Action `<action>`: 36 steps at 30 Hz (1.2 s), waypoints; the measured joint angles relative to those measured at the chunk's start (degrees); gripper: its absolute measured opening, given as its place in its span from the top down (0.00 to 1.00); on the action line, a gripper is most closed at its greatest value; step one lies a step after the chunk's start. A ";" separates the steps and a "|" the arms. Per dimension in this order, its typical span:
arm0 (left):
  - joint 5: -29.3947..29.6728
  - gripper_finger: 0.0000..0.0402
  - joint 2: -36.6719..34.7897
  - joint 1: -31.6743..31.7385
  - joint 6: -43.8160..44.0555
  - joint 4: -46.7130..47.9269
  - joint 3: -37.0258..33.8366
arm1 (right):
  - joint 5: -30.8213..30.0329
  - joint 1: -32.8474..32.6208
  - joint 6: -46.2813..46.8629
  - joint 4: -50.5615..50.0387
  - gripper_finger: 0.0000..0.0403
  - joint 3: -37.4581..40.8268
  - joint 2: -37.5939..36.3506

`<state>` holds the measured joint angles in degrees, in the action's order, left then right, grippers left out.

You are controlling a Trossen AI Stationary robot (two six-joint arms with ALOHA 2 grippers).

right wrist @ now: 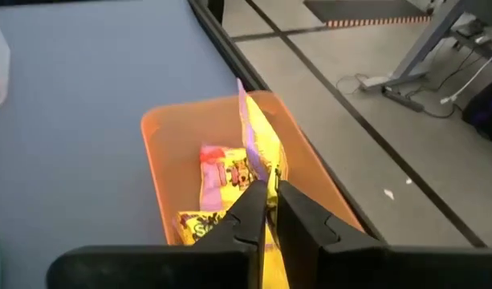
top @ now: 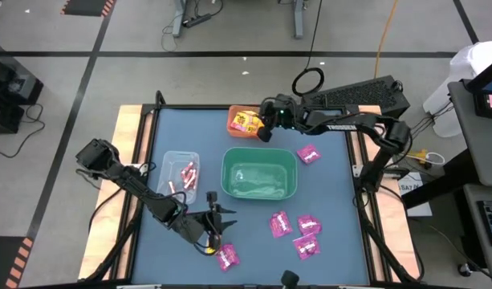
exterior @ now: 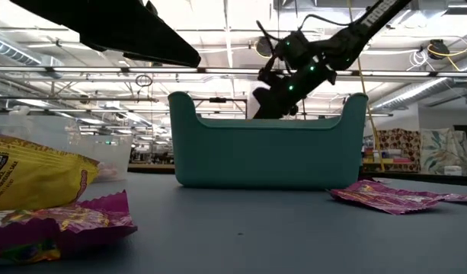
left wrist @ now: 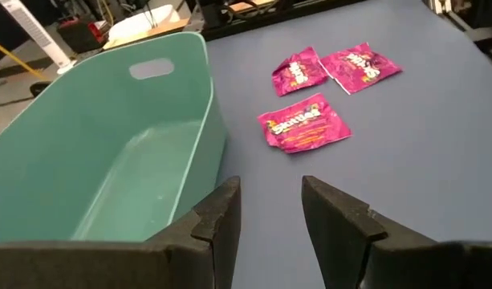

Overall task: Sort candy
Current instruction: Put the yellow candy into the orange bin

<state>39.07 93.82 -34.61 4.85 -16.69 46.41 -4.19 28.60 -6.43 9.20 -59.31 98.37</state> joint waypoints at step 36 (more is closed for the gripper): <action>-2.69 0.65 -0.04 -6.48 20.10 0.79 0.02 | 7.08 -21.84 6.20 -25.61 0.57 -0.20 -23.37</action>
<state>36.38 93.78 -41.09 24.95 -15.90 46.44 2.89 6.76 -0.24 -16.41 -59.51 75.01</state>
